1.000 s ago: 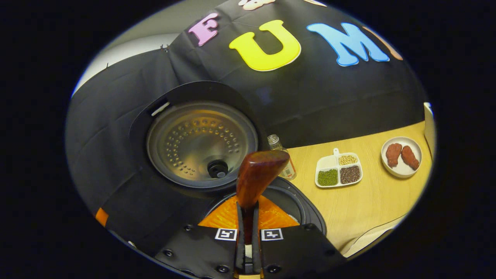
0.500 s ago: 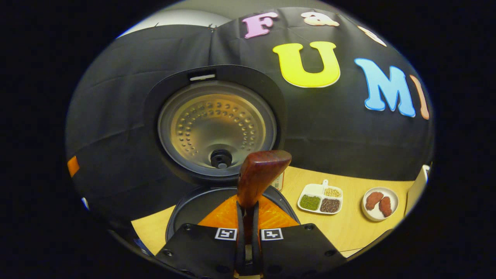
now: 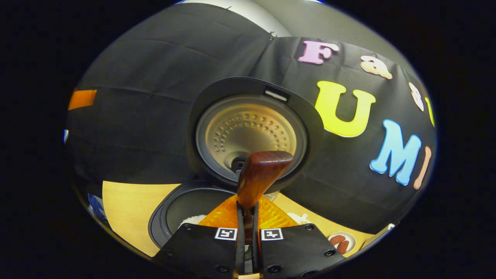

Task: Close the left gripper, press the button to open the rice cooker; take a wooden spoon from the chopstick holder with the right hand, scoop a spoonful of rice and pour it into the rice cooker, then put the wooden spoon back into the chopstick holder.

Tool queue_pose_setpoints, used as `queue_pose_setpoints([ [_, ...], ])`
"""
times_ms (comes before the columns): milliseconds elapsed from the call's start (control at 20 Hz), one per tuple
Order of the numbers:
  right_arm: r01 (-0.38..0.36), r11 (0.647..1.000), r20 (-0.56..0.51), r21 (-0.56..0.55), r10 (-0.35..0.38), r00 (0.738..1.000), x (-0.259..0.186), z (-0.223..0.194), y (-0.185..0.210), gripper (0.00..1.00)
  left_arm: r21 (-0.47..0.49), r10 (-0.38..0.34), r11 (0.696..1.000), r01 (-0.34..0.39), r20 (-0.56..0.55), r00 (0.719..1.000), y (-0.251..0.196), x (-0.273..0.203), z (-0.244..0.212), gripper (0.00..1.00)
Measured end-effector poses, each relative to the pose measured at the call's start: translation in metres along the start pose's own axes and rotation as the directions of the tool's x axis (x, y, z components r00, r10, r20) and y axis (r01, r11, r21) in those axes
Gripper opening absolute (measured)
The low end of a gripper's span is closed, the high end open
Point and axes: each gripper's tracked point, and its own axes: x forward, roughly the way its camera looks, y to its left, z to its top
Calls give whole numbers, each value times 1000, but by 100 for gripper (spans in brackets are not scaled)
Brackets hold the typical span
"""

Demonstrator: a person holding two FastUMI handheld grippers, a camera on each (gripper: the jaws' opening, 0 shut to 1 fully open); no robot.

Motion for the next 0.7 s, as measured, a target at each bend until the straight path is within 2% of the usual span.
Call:
queue_pose_setpoints([
  [150, 5, 1000, 15, -21, -5, 1000, -2, 4, -1, 8, 3, -2, 1000, 2, 4, 1000, -3, 0, 4, 77],
  [300, -22, 992, -6, 121, 23, 1000, -6, 4, -4, 9, 5, -12, 1000, 12, 10, 1000, -8, 1, 8, 77],
  [450, -44, 960, 7, 276, 43, 999, -17, 20, -15, 8, 3, -29, 1000, 29, 22, 999, -18, 6, 14, 77],
  [550, -55, 926, 29, 373, 48, 998, -25, 29, -24, 8, -7, -44, 999, 45, 29, 999, -25, 9, 18, 77],
  [700, -32, 883, 26, 469, 22, 999, -40, 34, -47, 8, -13, -73, 997, 73, 38, 997, -41, 14, 21, 77],
])
